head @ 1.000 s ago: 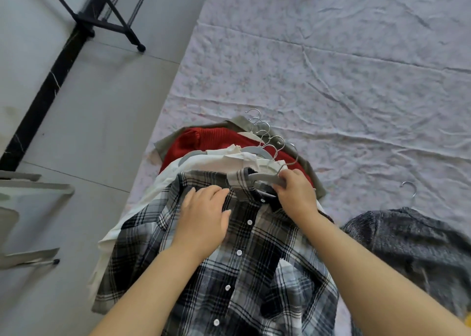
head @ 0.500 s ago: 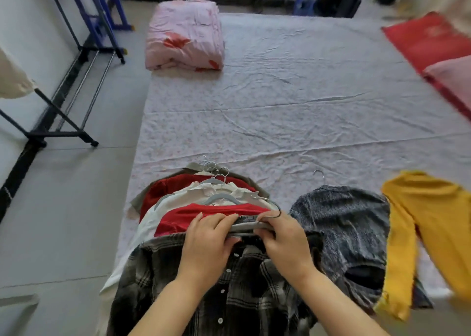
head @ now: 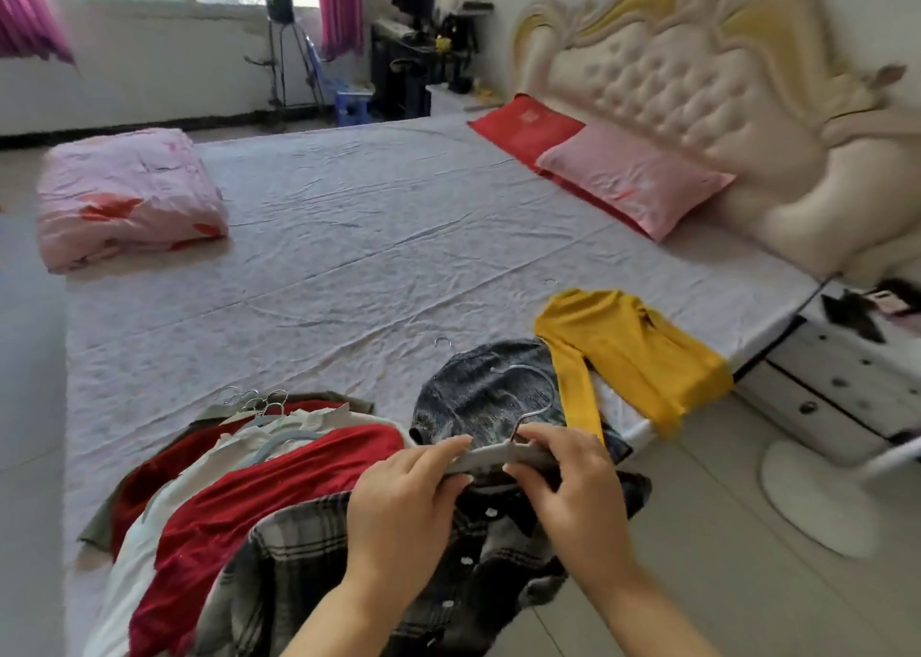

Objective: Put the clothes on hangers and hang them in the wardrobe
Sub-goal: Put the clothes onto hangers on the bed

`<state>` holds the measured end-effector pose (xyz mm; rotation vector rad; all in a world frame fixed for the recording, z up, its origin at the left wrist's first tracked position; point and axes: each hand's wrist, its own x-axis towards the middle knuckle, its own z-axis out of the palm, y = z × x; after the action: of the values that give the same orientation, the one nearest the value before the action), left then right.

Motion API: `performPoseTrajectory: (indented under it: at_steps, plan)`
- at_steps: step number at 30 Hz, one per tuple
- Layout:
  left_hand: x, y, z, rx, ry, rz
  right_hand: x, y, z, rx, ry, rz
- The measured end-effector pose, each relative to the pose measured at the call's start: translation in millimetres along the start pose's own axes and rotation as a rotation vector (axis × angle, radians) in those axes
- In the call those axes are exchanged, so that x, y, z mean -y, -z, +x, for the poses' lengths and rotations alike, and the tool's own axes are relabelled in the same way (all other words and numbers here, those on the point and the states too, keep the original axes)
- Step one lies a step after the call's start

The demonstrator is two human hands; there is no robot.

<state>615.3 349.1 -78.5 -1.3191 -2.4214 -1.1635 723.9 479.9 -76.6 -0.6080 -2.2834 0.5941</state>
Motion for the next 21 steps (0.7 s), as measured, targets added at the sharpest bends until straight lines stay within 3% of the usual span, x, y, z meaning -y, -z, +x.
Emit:
performPoseTrajectory:
  at_steps: [7, 16, 21]
  plan:
    - [-120, -83, 13, -0.011, -0.174, -0.023, -94, 114, -37, -0.162, -0.123, -0.079]
    - [-281, -216, 16, 0.080, -0.163, -0.171, -228, 269, -68, -0.238, -0.220, -0.227]
    - [-335, -270, 36, 0.110, -0.129, -0.248, -285, 318, -56, -0.255, -0.235, -0.264]
